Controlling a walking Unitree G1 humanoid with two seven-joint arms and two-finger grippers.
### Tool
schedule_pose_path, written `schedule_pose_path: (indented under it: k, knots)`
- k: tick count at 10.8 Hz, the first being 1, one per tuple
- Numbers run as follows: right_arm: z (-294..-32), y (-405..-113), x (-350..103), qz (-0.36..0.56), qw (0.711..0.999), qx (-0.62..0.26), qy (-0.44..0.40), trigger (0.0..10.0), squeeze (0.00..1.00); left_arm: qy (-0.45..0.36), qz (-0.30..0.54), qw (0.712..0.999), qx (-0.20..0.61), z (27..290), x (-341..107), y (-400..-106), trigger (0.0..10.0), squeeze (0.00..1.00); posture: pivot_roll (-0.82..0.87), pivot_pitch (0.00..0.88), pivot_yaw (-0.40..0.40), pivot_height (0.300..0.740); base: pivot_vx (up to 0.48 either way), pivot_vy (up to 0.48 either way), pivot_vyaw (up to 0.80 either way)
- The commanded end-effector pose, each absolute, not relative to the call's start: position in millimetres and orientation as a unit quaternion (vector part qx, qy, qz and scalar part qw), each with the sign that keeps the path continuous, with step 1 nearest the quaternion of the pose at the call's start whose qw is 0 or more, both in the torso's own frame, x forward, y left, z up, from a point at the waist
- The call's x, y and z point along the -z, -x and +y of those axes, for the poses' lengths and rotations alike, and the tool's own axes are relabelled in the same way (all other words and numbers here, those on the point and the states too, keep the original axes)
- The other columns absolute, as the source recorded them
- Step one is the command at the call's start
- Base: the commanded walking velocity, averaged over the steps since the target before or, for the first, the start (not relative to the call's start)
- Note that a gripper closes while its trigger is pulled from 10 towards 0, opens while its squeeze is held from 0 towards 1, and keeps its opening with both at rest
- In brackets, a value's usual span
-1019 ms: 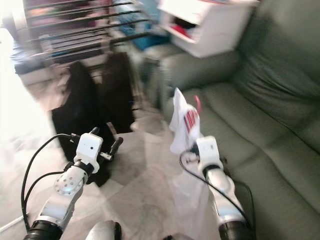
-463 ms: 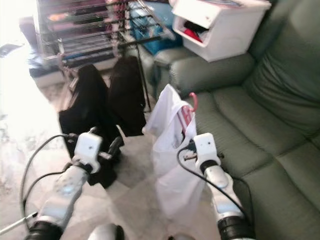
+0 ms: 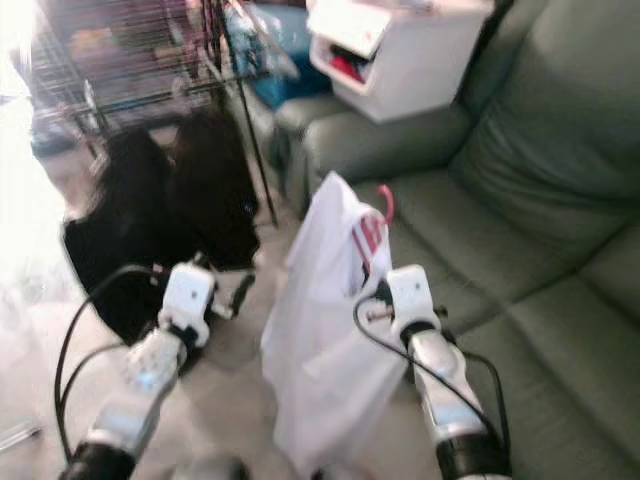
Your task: Hang hanger
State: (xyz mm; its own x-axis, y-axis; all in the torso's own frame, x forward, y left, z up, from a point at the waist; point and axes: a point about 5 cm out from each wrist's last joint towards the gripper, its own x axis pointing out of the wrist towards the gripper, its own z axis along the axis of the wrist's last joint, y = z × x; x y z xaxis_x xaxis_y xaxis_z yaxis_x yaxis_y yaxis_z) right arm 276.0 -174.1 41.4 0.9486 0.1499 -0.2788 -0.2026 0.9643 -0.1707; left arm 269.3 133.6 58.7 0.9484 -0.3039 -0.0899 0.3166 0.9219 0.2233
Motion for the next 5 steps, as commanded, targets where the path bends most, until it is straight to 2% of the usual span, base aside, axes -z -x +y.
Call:
schedule_pose_path:
  k: [1,2,3,5]
  knots:
    - [-173.6,-285.3,-58.4,0.094,0.987,-0.089,0.098,10.0,0.0,-0.127,0.025,0.98,0.151,136.2,-60.6,-272.0,10.0,0.0,-0.06,0.0,-0.016,0.74,0.0,-0.36,0.0]
    - [-173.1,-285.1,-58.5,0.093,0.987,-0.091,0.099,10.0,0.0,-0.133,0.026,0.981,0.142,137.7,-60.2,-272.5,10.0,0.0,-0.06,0.0,-0.017,0.74,0.0,-0.244,0.0]
    - [-170.8,-283.9,-58.0,0.092,0.986,-0.097,0.103,10.0,0.0,-0.124,0.055,0.986,0.096,147.9,-51.9,-271.2,10.0,0.0,-0.05,0.0,-0.019,0.74,0.0,0.0,0.74]
    - [-167.1,-282.6,-56.7,0.09,0.985,-0.104,0.103,10.0,0.0,-0.115,0.068,0.987,0.084,157.0,-46.7,-262.7,10.0,0.0,-0.05,0.0,-0.02,0.74,0.0,0.0,0.67]
